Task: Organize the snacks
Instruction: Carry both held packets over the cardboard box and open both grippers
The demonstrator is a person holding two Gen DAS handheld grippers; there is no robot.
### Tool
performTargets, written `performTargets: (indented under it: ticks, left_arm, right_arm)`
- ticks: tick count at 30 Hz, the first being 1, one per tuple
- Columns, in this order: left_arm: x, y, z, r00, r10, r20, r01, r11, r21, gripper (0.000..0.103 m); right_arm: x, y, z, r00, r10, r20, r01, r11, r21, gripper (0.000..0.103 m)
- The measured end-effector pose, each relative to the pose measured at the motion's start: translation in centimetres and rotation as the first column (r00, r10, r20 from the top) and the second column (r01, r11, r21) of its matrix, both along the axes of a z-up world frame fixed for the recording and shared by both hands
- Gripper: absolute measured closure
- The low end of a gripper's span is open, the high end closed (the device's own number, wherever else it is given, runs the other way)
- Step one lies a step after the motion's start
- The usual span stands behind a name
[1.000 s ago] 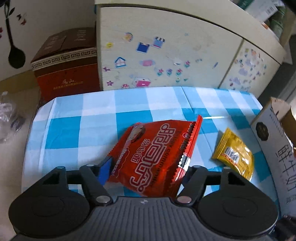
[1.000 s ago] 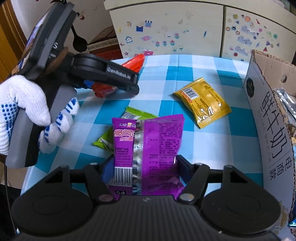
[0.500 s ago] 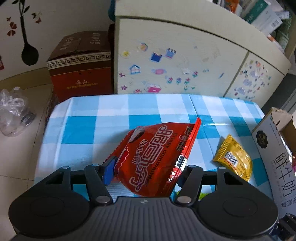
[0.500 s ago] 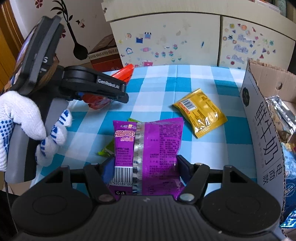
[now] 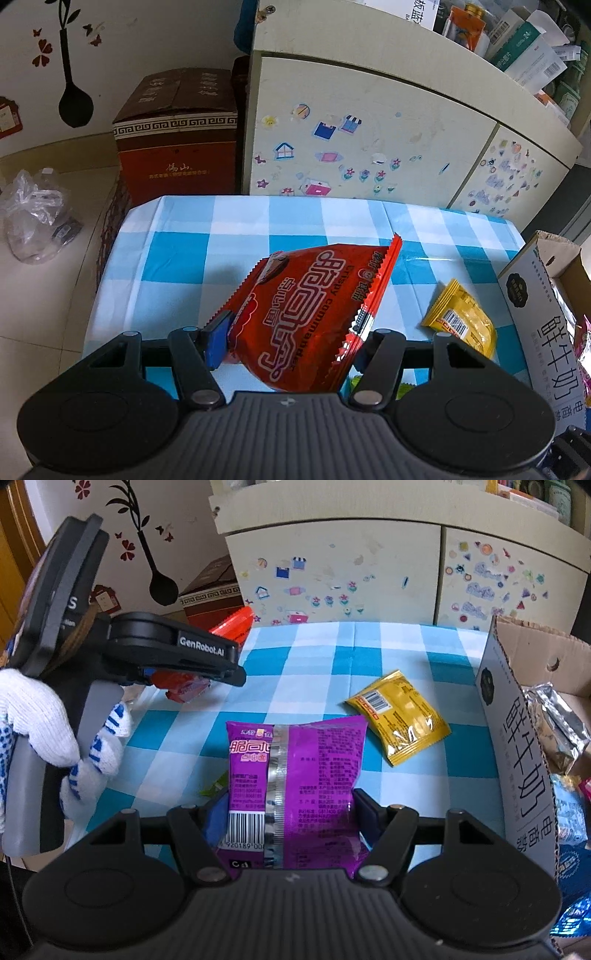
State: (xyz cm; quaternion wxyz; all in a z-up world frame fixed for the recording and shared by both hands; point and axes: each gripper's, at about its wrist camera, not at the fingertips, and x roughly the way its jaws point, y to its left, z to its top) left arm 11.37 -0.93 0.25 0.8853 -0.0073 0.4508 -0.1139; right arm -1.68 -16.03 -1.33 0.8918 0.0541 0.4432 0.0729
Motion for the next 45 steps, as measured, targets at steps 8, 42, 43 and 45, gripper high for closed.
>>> performTargets:
  ticks: [8, 42, 43, 45]
  left_arm:
    - [-0.7, -0.2, 0.9, 1.000, 0.004, 0.007, -0.005, 1.000, 0.008, 0.036]
    - [-5.5, -4.4, 4.4, 0.996, -0.063, 0.067, 0.062, 0.998, 0.009, 0.036]
    - [-5.7, -4.6, 4.4, 0.995, -0.067, 0.067, 0.066, 0.998, 0.009, 0.036]
    - [-6.2, -5.0, 4.3, 0.994, -0.080, 0.070, 0.079, 0.997, 0.013, 0.036]
  right_arm:
    - [-0.3, -0.3, 0.7, 1.000, -0.010, 0.016, 0.010, 1.000, -0.004, 0.034]
    - [-3.2, -6.7, 7.3, 0.980, -0.120, 0.162, 0.112, 0.992, 0.054, 0.034]
    - [-3.3, -7.0, 7.4, 0.978, -0.126, 0.166, 0.118, 0.991, 0.055, 0.034]
    - [-3.5, -7.6, 7.7, 0.975, -0.139, 0.173, 0.131, 0.990, 0.059, 0.034]
